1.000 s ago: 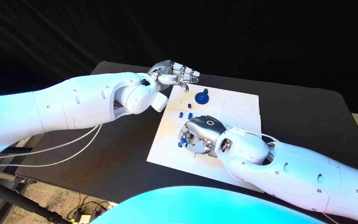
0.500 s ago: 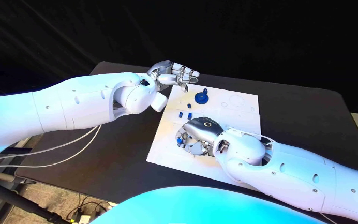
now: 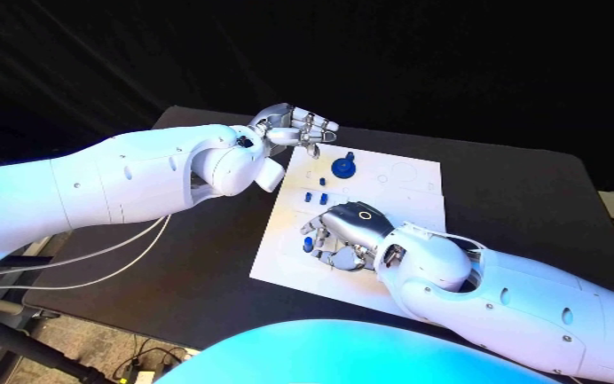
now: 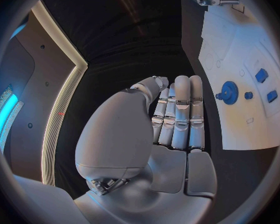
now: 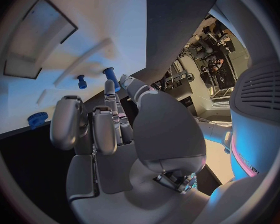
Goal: Assemble the parts on the task board
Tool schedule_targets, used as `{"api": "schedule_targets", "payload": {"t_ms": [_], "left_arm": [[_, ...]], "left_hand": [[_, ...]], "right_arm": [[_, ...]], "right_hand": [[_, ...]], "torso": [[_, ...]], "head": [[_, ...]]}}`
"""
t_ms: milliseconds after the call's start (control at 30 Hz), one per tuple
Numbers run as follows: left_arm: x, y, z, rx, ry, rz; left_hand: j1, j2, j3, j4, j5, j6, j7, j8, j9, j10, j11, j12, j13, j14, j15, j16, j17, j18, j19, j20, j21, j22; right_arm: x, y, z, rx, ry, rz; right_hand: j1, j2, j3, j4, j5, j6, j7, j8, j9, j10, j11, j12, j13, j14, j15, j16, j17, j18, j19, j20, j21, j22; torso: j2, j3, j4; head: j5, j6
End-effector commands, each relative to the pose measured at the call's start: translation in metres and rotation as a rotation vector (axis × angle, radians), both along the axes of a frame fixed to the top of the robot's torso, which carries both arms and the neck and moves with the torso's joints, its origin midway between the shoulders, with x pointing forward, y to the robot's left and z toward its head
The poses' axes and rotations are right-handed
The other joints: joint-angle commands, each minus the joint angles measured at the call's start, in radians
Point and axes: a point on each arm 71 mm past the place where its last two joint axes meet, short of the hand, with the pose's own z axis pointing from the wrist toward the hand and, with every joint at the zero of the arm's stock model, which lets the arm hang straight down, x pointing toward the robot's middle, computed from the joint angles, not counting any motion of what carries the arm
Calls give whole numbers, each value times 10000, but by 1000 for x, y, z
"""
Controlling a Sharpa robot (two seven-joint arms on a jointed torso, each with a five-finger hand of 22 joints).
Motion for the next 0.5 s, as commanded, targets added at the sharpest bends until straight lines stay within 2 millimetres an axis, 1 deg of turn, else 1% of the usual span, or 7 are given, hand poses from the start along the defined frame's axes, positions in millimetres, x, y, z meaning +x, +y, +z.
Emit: {"api": "schedule_targets", "payload": {"t_ms": [33, 233, 267, 333, 367, 433, 500], "left_arm": [[0, 0, 1, -100, -18, -62], [0, 2, 1, -80, -5, -36], [0, 2, 1, -77, -4, -29], [-1, 3, 1, -72, -5, -20], [-1, 3, 1, -69, -7, -12], [-1, 3, 1, -71, -9, -15], [-2, 3, 1, -71, -7, -17]], "left_hand": [[12, 72, -23, -45, -35, -54, 13, 15, 9, -43, -16, 33, 10, -60, 17, -66, -10, 151, -70, -6, -50, -10], [2, 76, -31, -43, -35, -53, 12, 22, 10, -51, -16, 53, 13, -55, 16, -74, -18, 151, -69, -5, -56, -16], [2, 76, -31, -43, -35, -53, 12, 22, 10, -51, -16, 53, 13, -55, 16, -74, -18, 151, -69, -5, -56, -16], [2, 76, -31, -43, -35, -53, 12, 22, 10, -51, -16, 53, 13, -55, 16, -74, -18, 151, -69, -5, -56, -16], [2, 76, -31, -43, -35, -53, 12, 22, 10, -51, -16, 53, 13, -55, 16, -74, -18, 151, -69, -5, -56, -16], [2, 76, -31, -43, -35, -53, 12, 22, 10, -51, -16, 53, 13, -55, 16, -74, -18, 151, -69, -5, -56, -16], [2, 76, -31, -43, -35, -53, 12, 22, 10, -51, -16, 53, 13, -55, 16, -74, -18, 151, -69, -5, -56, -16]], "right_arm": [[0, -9, 14, 742, -462, -308], [9, -50, 35, 1400, 169, -1490], [12, -63, 38, 1475, 526, -1943], [15, -84, 40, 1505, 1093, -2668], [16, -101, 41, 1480, 1485, -3225], [16, -123, 42, 1323, 1907, -3928], [15, -137, 42, 1177, 2108, -4339]], "right_hand": [[0, -68, -65, -28, 23, -69, 36, -23, -19, 75, -38, 77, 44, 491, -60, 26, 27, -96, -3, -44, 120, 1753], [-8, -8, -193, 74, 89, 922, 299, 468, 169, 591, 35, 524, 334, 503, -24, 61, 43, -125, 41, -57, 242, 1780], [-81, -11, -295, 139, 85, 1261, 281, 662, 244, 849, 6, 781, 501, 513, -30, 95, 83, -134, 59, -48, 297, 1792], [-282, -2, -491, 299, 69, 1580, 186, 864, 327, 1241, -97, 1245, 821, 530, -84, 150, 150, -149, 101, -68, 425, 1821], [-509, 13, -758, 473, 133, 1858, 0, 1070, 445, 1666, -313, 2077, 1466, 554, -249, 222, 240, -172, 164, -167, 617, 1865], [-777, 58, -1142, 707, 368, 2098, -205, 1317, 643, 2160, -445, 5261, 4665, 613, -381, 406, 494, -222, 251, -311, 889, 1925], [-889, 80, -1505, 869, 623, 2077, -271, 1471, 852, 2143, -509, 7337, 6841, 655, -442, 565, 713, -253, 293, -367, 1033, 1956]], "torso": [[-10, -7, -7], [-39, -24, -24], [-56, -37, -32], [-78, -55, -50], [-96, -67, -69], [-117, -83, -84], [-133, -86, -105]], "head": [[-119, 1], [-488, 1], [-626, 1], [-854, 1], [-1090, 1], [-1325, 1], [-1479, 1]]}}
